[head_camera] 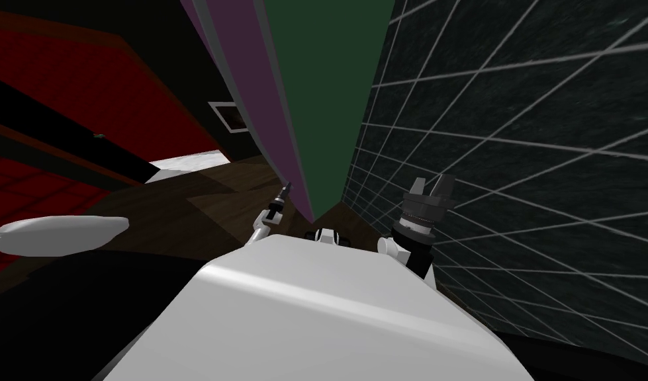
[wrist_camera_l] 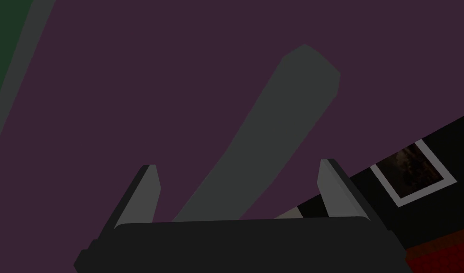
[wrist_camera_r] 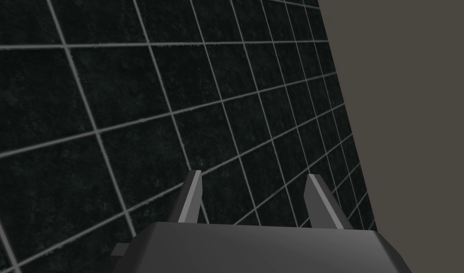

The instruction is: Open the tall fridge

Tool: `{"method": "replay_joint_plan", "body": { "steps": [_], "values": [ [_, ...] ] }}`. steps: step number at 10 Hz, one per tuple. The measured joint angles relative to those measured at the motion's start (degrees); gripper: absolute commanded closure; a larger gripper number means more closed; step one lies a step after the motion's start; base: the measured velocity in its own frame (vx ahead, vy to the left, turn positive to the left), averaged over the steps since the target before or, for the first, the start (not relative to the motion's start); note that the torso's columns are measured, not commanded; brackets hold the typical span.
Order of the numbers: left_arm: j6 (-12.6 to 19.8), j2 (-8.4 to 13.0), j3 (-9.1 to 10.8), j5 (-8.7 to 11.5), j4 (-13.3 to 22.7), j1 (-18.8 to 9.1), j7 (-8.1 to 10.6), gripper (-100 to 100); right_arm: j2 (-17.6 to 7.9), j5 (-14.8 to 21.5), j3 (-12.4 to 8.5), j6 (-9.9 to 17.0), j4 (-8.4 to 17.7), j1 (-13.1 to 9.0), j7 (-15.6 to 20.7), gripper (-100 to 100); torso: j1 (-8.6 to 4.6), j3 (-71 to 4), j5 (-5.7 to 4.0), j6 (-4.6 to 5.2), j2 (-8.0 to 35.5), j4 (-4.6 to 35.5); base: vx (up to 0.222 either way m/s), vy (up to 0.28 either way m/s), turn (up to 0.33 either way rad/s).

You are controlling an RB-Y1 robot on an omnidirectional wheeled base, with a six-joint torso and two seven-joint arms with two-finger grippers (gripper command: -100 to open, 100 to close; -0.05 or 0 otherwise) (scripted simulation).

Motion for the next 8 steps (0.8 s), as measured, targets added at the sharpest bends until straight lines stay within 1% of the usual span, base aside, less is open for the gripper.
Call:
{"method": "replay_joint_plan", "body": {
  "steps": [1, 5, 6, 8],
  "values": [
    [1.2, 1.0, 0.18, 0.0, -0.2, -0.5, 0.22, -100, 0.0, 0.0, 0.0, 0.0, 0.0, 0.0, 0.0, 0, -0.01, 0.0, 0.0, 0.0, 0.0, 0.0, -0.051, -0.035, -0.028],
    [6.8, 4.4, 0.74, -0.4, -3.1, -1.3, 0.9, -100, 0.0, 0.0, 0.0, 0.0, 0.0, 0.0, 0.0, 0, -0.03, 0.0, -0.01, 0.0, 0.0, 0.0, -0.043, -0.049, -0.03],
    [8.1, 4.9, 0.91, -0.6, -3.4, -1.8, 0.86, -100, 0.0, 0.0, 0.0, 0.0, 0.0, 0.0, 0.0, 0, -0.01, 0.0, 0.0, 0.0, 0.0, 0.0, -0.057, -0.037, -0.031],
    [11.6, 7.0, 1.05, -0.7, -5.3, -2.3, 1.61, -100, 0.0, 0.0, 0.0, 0.0, 0.0, 0.0, 0.0, 0, 0.0, 0.0, 0.0, 0.0, 0.0, 0.0, -0.046, -0.038, -0.027]
  ]
}}
